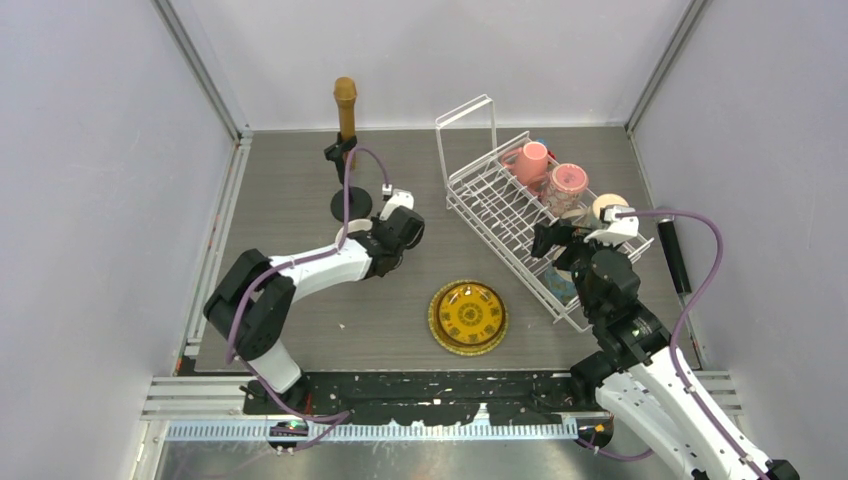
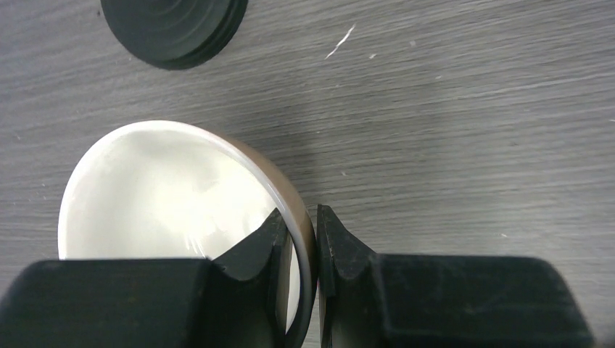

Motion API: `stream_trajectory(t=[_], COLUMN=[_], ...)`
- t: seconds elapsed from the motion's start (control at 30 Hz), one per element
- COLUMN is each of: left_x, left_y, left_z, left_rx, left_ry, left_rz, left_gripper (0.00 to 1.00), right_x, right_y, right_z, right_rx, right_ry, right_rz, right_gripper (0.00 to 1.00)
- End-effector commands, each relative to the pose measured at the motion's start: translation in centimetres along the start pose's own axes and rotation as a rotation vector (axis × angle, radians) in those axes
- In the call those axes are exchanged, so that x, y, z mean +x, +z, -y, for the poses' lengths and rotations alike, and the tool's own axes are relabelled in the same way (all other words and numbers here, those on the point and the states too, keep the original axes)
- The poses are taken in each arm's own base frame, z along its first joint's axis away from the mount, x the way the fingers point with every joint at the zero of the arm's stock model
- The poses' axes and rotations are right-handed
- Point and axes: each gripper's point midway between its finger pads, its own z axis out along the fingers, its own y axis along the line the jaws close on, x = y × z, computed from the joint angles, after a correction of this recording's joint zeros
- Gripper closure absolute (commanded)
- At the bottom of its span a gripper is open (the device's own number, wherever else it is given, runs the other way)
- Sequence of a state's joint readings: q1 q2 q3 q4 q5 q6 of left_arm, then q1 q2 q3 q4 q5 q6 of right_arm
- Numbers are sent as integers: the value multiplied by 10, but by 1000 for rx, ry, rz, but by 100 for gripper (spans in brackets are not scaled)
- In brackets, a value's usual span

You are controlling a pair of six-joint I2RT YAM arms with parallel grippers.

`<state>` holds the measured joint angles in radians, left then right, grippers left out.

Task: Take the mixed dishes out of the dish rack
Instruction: Place the bowl at the center of the board.

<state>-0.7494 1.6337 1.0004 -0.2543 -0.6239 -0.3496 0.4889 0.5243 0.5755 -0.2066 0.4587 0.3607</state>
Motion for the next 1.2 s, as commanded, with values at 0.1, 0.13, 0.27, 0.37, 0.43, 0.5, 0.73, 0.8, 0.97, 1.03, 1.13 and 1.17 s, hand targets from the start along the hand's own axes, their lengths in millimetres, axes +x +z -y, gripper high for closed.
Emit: stream_trajectory(t=[0.1, 0.13, 0.27, 0.37, 0.43, 0.5, 0.73, 0.8, 0.97, 1.03, 1.13, 1.17], left_x=[-10, -8, -1, 3, 6, 8, 15, 15, 13, 8, -5, -11], left_y=[22, 24, 26, 28, 29, 30, 31, 31, 26, 23, 14, 10], left_z=[-17, -18, -17, -16, -16, -15, -10, -11, -8, -5, 0, 2], left_rx=[-44, -44, -46, -42, -43, -43, -22, -21, 7, 35, 96, 120], left_ry=[-187, -186, -180, -175, -175, -177, -175, -177, -185, -197, -195, -198], left_rz=[44, 37, 22, 10, 1, -8, -28, -27, -21, -8, 28, 45], left_gripper=[100, 100, 96, 89, 88, 84, 69, 60, 27, 13, 1, 0], right_x=[-18, -18, -17, -18, -17, -13, -14, -15, -18, -18, -13, -18], right_y=[3, 4, 8, 9, 9, 10, 9, 8, 4, 3, -2, -3], right_z=[-6, -6, -4, -5, -4, 1, 11, 14, 24, 27, 38, 37], right_rx=[-2, 0, 25, 34, 45, 79, 149, 169, 230, 257, 327, 332], right_ry=[23, 19, 32, 43, 40, 22, 25, 26, -2, -19, -62, -64], right_rz=[52, 50, 40, 31, 19, -9, -24, -21, -44, -67, -130, -132], right_gripper=[0, 0, 0, 0, 0, 0, 0, 0, 0, 0, 0, 0])
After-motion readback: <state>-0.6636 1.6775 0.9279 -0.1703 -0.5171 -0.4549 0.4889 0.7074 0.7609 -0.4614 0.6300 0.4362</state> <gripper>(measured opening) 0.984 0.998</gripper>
